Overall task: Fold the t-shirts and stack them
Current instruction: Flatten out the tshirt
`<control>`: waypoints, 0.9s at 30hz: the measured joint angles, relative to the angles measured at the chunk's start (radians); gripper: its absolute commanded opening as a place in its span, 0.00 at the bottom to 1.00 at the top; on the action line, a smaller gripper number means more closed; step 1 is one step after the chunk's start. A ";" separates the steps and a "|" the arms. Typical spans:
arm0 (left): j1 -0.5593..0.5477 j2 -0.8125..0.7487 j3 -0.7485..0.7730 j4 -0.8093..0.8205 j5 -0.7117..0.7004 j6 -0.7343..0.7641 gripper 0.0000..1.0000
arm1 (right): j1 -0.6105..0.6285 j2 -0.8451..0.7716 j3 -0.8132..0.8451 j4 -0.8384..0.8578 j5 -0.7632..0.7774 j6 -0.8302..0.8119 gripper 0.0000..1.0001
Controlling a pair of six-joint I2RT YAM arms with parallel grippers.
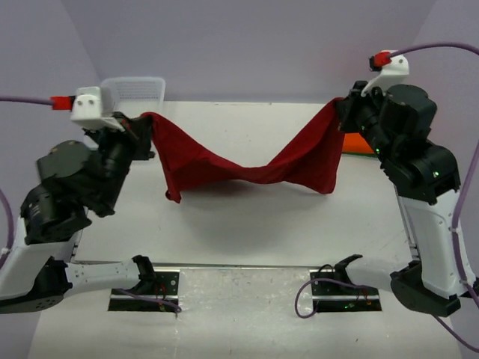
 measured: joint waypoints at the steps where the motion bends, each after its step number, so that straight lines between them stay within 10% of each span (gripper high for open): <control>1: 0.000 -0.028 0.002 0.021 0.013 0.019 0.00 | 0.000 -0.015 0.018 -0.004 -0.014 -0.005 0.00; 19: 0.000 -0.134 0.365 0.222 0.587 0.216 0.00 | 0.001 -0.362 0.182 -0.013 -0.457 -0.080 0.00; 27: 0.000 0.111 0.521 0.237 0.435 0.286 0.00 | 0.001 -0.259 0.194 0.006 -0.417 -0.080 0.00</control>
